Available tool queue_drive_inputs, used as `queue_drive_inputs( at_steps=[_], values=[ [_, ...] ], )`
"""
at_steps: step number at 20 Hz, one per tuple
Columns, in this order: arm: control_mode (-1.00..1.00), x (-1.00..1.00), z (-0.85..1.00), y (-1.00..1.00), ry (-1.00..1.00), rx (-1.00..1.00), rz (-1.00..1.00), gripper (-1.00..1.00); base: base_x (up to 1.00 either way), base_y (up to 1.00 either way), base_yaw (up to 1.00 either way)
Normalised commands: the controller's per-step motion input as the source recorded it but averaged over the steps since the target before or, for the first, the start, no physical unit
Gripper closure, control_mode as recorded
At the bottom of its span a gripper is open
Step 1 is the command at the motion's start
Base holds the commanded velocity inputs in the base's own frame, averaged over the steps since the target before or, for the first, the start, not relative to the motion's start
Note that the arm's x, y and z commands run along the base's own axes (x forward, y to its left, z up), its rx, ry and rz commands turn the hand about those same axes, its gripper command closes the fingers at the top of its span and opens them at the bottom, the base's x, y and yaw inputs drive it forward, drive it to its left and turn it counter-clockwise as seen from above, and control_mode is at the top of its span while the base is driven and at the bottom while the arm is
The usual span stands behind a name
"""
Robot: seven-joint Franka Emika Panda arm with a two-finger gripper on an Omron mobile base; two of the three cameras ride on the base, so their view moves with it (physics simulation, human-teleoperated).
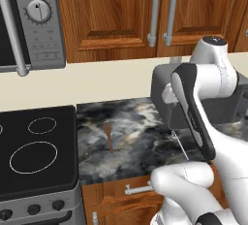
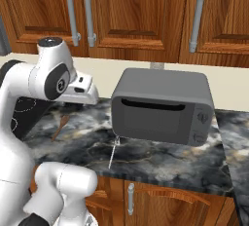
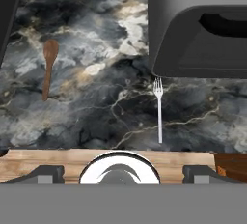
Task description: Take the fork and place it on the left side of the plate. Then take the spoon and place it on the right side of the plate. Make sure they're directly next to the plate.
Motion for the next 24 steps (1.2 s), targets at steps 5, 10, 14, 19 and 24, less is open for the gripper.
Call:
queue_drive_inputs(
  at_steps=[5, 10, 14, 19, 24],
  values=[
    [-1.00, -0.25, -0.39, -0.52, 0.02, 0.03, -0.05, -1.00, 0.00, 0.00, 0.00],
    [-1.00, 0.00, -0.27, -0.35, 0.00, 0.00, 0.00, -1.00, 0.00, 0.00, 0.00],
    [-1.00, 0.11, -0.35, -0.09, 0.00, 0.00, 0.00, -1.00, 0.00, 0.00, 0.00],
    [-1.00, 0.20, -0.48, -0.04, 0.01, -0.01, 0.00, -1.00, 0.00, 0.00, 0.00],
    [-1.00, 0.40, -0.57, -0.06, 0.05, 0.00, 0.00, -1.00, 0.00, 0.00, 0.00]
  ],
)
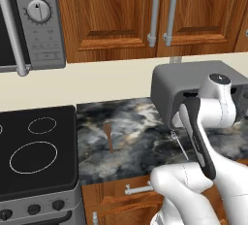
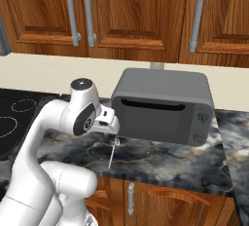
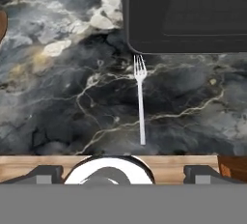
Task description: Take the fork and place it on the left side of the plate. Then take the spoon and place it on the right side of the plate. Make sure they're directly next to the plate.
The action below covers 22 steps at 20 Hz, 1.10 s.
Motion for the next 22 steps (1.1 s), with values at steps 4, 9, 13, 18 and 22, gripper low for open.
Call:
queue_drive_inputs(
  at_steps=[4, 9, 13, 18, 22],
  values=[
    [-1.00, 0.51, -0.59, -0.16, 0.07, -0.01, 0.00, -1.00, 0.00, 0.00, 0.00],
    [-1.00, 0.53, -0.60, -0.17, 0.08, 0.00, 0.00, -1.00, 0.00, 0.00, 0.00],
    [-1.00, 0.50, -0.56, -0.14, 0.06, 0.00, 0.00, -1.00, 0.00, 0.00, 0.00],
    [-1.00, 0.42, -0.46, -0.16, 0.06, 0.00, 0.00, -1.00, 0.00, 0.00, 0.00],
    [-1.00, 0.44, -0.37, -0.15, 0.06, 0.00, 0.00, -1.00, 0.00, 0.00, 0.00]
  ],
)
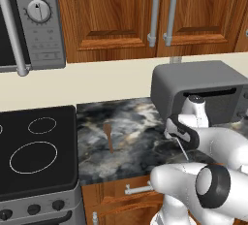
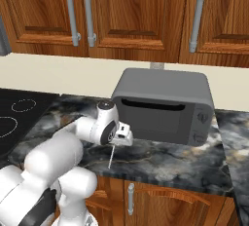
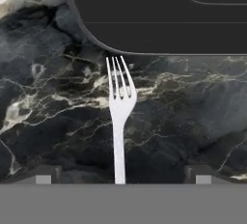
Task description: Take the fork and place it on the left side of the plate. Then take the spoon and place it on the right side of the plate. Make sure they're directly next to the plate.
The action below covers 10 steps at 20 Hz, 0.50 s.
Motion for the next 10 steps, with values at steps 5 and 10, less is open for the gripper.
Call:
queue_drive_inputs(
  at_steps=[5, 10],
  values=[
    [-1.00, 0.29, -0.27, -0.15, 0.06, 0.00, 0.00, -1.00, 0.00, 0.00, 0.00],
    [-1.00, 0.21, -0.23, -0.01, 0.04, 0.00, 0.00, -1.00, 0.00, 0.00, 0.00]
  ],
)
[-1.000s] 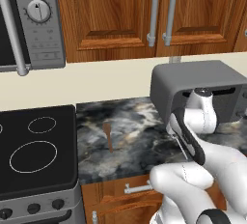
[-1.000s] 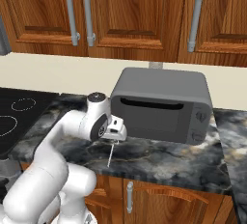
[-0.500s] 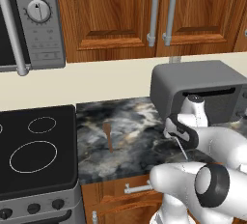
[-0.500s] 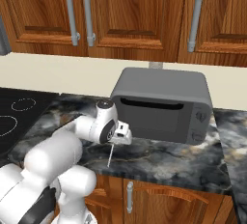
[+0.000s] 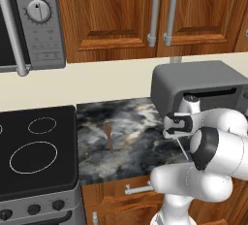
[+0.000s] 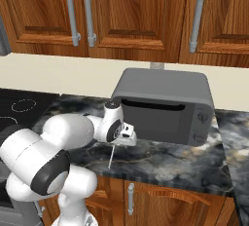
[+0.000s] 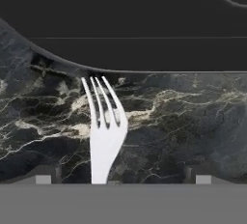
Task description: Take the fork and place it on the left side of the plate. Then take the spoon and place it on the right side of the plate. Make sure they're directly next to the plate.
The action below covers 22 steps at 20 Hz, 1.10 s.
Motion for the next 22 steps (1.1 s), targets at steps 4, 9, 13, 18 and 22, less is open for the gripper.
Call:
queue_drive_inputs(
  at_steps=[4, 9, 13, 18, 22],
  values=[
    [-1.00, 0.05, -0.24, 0.00, 0.03, 0.00, 0.00, -1.00, 0.00, 0.00, 0.00],
    [-1.00, 0.00, -0.27, 0.00, 0.03, 0.00, 0.00, -1.00, 0.00, 0.00, 0.00],
    [-1.00, 0.00, -0.23, 0.00, 0.01, 0.00, 0.00, -1.00, 0.00, 0.00, 0.00],
    [-1.00, 0.00, -0.18, 0.00, 0.00, 0.01, 0.00, -1.00, 0.00, 0.00, 0.00],
    [-1.00, -0.03, -0.16, 0.02, 0.00, 0.03, 0.00, -1.00, 0.00, 0.00, 0.00]
  ],
)
